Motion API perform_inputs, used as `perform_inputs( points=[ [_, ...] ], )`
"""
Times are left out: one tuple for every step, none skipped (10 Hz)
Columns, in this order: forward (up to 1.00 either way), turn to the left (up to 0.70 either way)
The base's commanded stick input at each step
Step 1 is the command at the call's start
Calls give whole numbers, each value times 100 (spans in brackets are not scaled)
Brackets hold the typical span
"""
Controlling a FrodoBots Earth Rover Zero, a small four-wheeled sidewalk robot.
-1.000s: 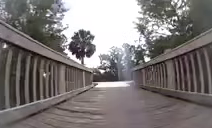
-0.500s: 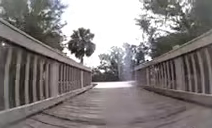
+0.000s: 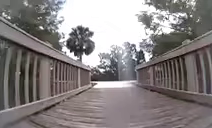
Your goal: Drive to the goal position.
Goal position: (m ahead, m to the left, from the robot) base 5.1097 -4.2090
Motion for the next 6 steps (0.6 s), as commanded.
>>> perform_inputs(
  points=[
    [60, 0],
    [60, 0],
    [60, 0],
    [60, 0],
    [60, 0],
    [60, 0]
  ],
)
